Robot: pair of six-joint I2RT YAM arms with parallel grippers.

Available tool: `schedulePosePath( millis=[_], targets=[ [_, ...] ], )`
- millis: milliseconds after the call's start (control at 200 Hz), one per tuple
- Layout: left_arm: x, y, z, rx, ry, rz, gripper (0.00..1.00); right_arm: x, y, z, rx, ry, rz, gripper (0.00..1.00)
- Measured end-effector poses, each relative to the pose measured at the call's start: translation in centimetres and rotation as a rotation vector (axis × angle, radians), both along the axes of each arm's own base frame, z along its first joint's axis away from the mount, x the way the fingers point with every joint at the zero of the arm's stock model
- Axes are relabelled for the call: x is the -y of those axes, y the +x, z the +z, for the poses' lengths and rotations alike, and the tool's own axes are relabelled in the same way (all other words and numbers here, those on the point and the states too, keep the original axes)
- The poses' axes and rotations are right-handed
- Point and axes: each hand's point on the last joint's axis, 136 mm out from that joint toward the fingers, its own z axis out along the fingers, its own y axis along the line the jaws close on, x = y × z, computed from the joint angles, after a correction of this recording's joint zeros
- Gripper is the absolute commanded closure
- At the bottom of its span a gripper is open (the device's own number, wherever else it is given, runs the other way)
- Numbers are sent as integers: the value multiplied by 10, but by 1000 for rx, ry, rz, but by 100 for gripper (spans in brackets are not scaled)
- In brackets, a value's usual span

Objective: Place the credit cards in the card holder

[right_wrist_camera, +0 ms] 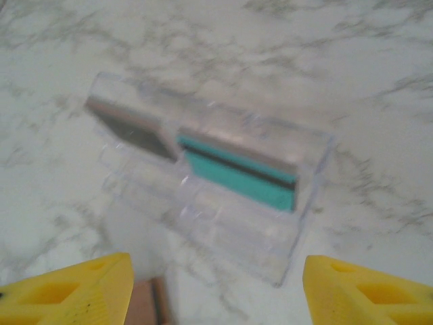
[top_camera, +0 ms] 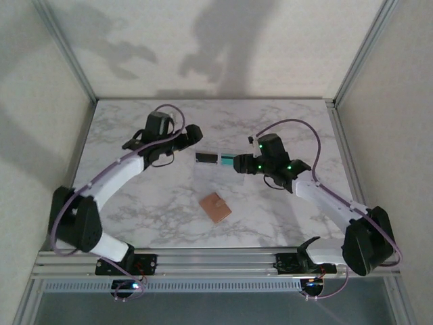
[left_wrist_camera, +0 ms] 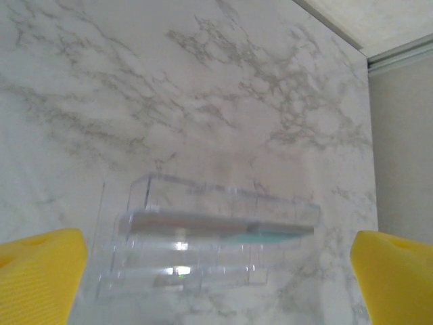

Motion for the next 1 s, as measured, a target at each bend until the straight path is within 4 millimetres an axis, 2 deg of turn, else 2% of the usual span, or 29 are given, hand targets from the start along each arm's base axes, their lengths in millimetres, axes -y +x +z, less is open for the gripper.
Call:
schedulePosePath(
  millis=[85, 200, 350, 420, 486, 551, 661, 876, 1001],
  targets=[
    [-4, -27, -9, -4, 3, -17, 4, -21, -30, -7, -43, -21, 94, 39],
    [0, -72, -50, -85, 7, -71, 12, -42, -76, -31, -142, -51, 211, 44],
    [4, -130, -109, -217, -17, -116, 26, -29, -112, -77, -301, -91, 233, 45],
    [9, -150, -128, -263, -33, -140, 31, -22, -124, -93, -361, -109, 238, 50],
    [18, -164, -138, -293, -36, -171, 32, -20, -132, -103, -407, -113, 240, 57],
    [30, -171, -140, -299, -40, -202, 37, -21, -135, -108, -434, -109, 246, 58],
    [43, -174, -141, -290, -50, -233, 39, -27, -134, -114, -446, -98, 259, 55],
    [49, -167, -147, -288, -63, -226, 43, -37, -130, -135, -481, -96, 270, 53],
    [51, -164, -150, -289, -68, -222, 47, -40, -132, -142, -506, -92, 282, 59]
  ],
)
